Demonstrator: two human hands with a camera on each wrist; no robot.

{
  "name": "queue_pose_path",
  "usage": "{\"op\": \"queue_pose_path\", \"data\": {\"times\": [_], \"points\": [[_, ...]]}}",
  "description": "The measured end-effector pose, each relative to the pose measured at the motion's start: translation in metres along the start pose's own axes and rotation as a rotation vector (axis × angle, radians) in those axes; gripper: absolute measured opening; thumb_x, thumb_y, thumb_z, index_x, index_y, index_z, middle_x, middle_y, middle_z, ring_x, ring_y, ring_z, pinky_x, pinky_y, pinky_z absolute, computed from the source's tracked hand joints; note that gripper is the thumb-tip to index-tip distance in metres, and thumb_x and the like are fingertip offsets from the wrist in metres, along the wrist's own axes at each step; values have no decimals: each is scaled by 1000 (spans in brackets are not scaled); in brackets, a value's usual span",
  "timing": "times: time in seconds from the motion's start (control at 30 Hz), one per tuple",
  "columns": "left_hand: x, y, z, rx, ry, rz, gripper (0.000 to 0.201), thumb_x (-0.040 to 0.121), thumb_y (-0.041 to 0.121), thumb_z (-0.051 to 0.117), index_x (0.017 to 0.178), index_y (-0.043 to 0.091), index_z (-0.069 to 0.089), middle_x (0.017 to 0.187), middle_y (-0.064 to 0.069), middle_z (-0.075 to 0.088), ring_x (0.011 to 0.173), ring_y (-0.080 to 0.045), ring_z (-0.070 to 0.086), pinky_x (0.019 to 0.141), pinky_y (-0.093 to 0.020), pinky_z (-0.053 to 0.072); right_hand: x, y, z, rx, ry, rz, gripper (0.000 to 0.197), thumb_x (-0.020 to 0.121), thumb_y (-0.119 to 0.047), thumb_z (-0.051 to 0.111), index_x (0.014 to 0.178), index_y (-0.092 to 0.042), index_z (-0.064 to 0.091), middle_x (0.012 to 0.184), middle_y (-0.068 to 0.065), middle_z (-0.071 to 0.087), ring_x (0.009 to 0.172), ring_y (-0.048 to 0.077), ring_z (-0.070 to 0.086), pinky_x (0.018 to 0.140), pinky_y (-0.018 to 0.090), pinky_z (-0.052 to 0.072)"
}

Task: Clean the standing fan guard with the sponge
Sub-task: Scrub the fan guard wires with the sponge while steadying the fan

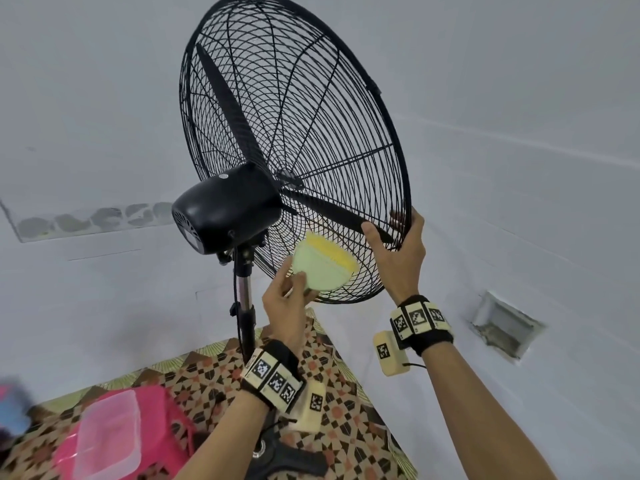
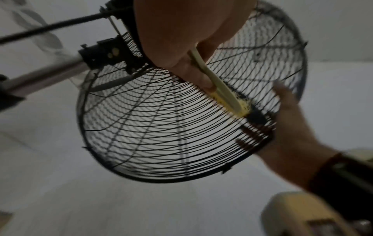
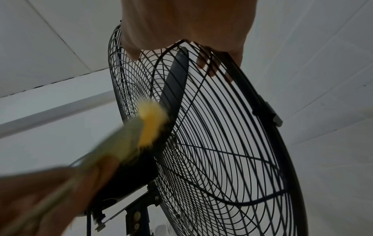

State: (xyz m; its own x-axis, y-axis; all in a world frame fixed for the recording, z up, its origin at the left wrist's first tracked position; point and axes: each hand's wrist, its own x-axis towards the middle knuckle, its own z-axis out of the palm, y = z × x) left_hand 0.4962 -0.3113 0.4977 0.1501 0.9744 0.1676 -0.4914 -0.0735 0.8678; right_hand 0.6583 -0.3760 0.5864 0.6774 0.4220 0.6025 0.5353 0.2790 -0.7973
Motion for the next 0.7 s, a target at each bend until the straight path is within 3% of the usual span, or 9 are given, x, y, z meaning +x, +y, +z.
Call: {"op": "queue_pose_path", "data": {"times": [0.1,0.17,0.23,0.43,0.53,0.6,0.7], "points": [[-2,-6,6,56,-35,7,48,104,8,60,151,18,54,123,-12,68,112,-24,69,79,-28,63,-1,3,-1,-4,17,20,85,81,-62,81,148,-28,40,137,-8,61,126,10,60,107,43,52],[-2,-20,-3,118,-2,-27,47,104,8,61,149,18,56,127,-16,68,112,-29,70,76,-28,64,-1,4,-2,-7,16,21,86,81,-63,81,148,-26,41,137,-7,62,126,10,60,107,43,52],[-3,-25,-16,136,37,-75,46,104,8,61,149,20,56,129,-18,67,108,-25,72,76,-28,64,-1,2,-2,-10,8,10,85,81,-62,81,147,-25,41,136,-6,62,125,11,61,106,43,53],[-16,-10,-4,37,-64,33,48,105,11,60,151,22,52,121,-3,71,112,-14,70,86,-33,63,-4,1,3,5,26,-4,82,81,-59,82,145,-26,43,134,-6,63,123,12,62,104,43,54],[-17,-23,3,78,-16,-36,48,104,11,62,150,25,54,122,-8,71,111,-28,72,82,-41,65,-5,1,0,8,26,4,84,80,-61,81,146,-25,42,136,-6,62,125,12,61,106,43,53],[-16,-35,-9,125,12,-73,47,104,9,61,149,22,56,121,-12,70,112,-39,70,74,-36,66,-3,1,-2,2,17,9,85,81,-61,81,147,-26,42,136,-6,62,125,11,60,106,43,53],[-15,-30,-20,37,4,-90,45,105,8,59,147,23,56,121,-9,68,119,-32,67,81,-29,63,-3,1,-1,-10,9,4,84,81,-61,81,147,-26,41,137,-6,61,126,11,60,107,44,52]]}}
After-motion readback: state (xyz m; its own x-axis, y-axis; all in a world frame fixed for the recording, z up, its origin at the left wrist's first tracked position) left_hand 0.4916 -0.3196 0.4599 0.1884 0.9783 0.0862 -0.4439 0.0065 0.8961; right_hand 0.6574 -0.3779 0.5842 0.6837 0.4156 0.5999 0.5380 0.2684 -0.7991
